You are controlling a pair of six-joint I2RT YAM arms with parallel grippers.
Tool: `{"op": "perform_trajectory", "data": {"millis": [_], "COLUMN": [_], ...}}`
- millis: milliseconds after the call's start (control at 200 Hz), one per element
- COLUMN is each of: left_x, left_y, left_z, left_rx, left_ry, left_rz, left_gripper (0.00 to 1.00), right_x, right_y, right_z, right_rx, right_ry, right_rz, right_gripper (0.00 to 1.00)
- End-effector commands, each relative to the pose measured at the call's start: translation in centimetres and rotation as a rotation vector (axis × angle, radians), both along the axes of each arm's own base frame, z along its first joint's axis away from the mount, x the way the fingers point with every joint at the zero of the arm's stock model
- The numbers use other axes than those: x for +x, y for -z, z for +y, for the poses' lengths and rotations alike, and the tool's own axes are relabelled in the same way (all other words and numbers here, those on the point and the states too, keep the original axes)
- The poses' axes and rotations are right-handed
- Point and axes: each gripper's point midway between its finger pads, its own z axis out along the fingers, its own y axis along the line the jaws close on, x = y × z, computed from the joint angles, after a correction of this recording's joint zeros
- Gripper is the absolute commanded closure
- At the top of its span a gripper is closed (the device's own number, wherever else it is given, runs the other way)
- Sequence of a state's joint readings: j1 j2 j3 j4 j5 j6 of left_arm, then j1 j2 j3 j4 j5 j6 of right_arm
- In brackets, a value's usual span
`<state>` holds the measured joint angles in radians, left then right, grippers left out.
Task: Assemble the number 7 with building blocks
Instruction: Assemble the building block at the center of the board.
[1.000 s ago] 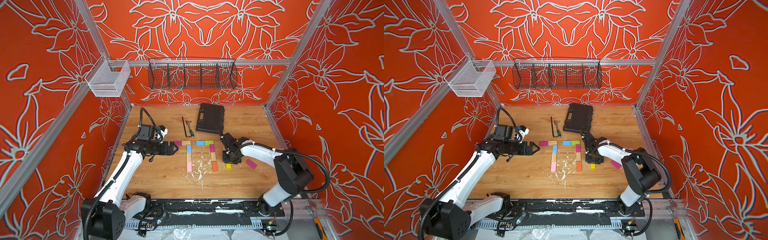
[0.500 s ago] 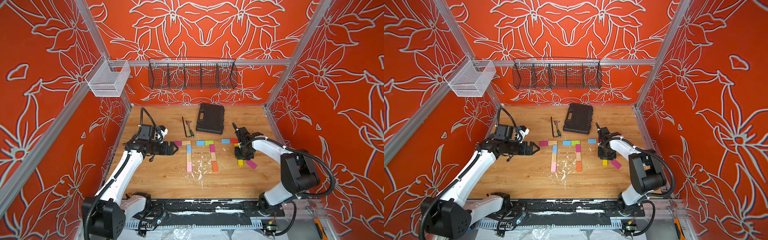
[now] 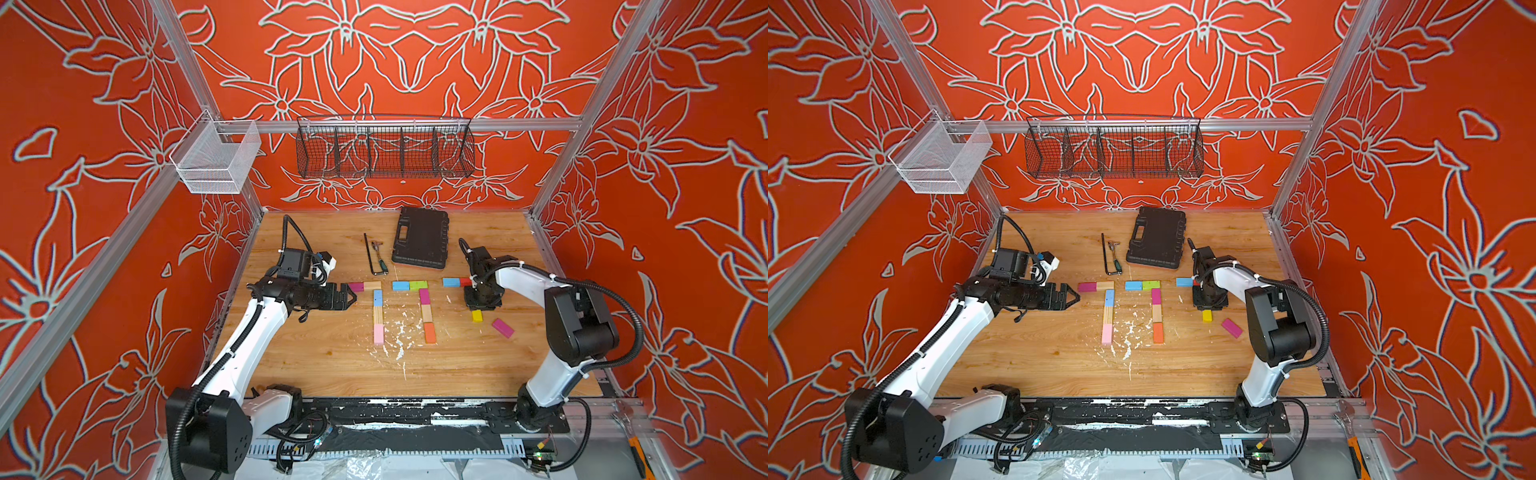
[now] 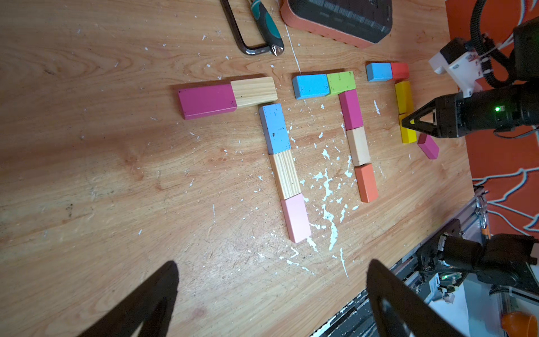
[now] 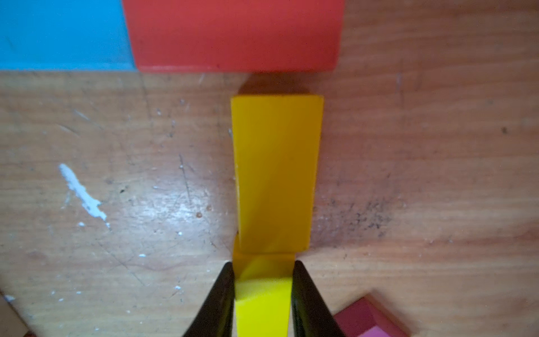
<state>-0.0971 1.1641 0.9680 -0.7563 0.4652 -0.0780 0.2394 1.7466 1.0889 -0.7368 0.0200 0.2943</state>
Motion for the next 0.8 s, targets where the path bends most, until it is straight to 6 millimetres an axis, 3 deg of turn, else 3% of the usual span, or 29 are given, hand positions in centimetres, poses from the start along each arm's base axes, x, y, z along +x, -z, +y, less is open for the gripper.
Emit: {"op": "perform_trajectory", "data": {"millis": [0, 470, 596, 701, 796], "left_x": [-0.1, -0.1, -0.1, 0.0, -0.1], "left_y": [0.0, 0.0, 0.0, 0.1, 0.0], "left_z": [0.2, 0.4, 0.3, 0.4, 0.4], "left_rx": [0.009, 0.012, 0.011, 0.013, 0.012], "left_ry": [0.006, 0.002, 0.003, 0.001, 0.000], "left_rz": [0.007, 0.005, 0.005, 0.006, 0.007], "left_gripper": [0.03, 0.02, 0.02, 0.03, 0.02], "right_x": [0.1, -0.3, -0.3, -0.2, -0.2], "right_y": [1.0, 1.3, 1.4, 1.3, 0.8], "right_z": [-1.0, -1.9, -2.0, -2.0, -1.8], "right_rx": [-0.041, -0.052, -0.056, -0.052, -0.040], "right_ry": [-0.008, -0.002, 0.000, 0.000, 0.003], "right_rz": [0.025, 0.046, 0.055, 0.049, 0.033], "right_gripper": [0.68, 0.66, 0.57, 0.38, 0.33]}}
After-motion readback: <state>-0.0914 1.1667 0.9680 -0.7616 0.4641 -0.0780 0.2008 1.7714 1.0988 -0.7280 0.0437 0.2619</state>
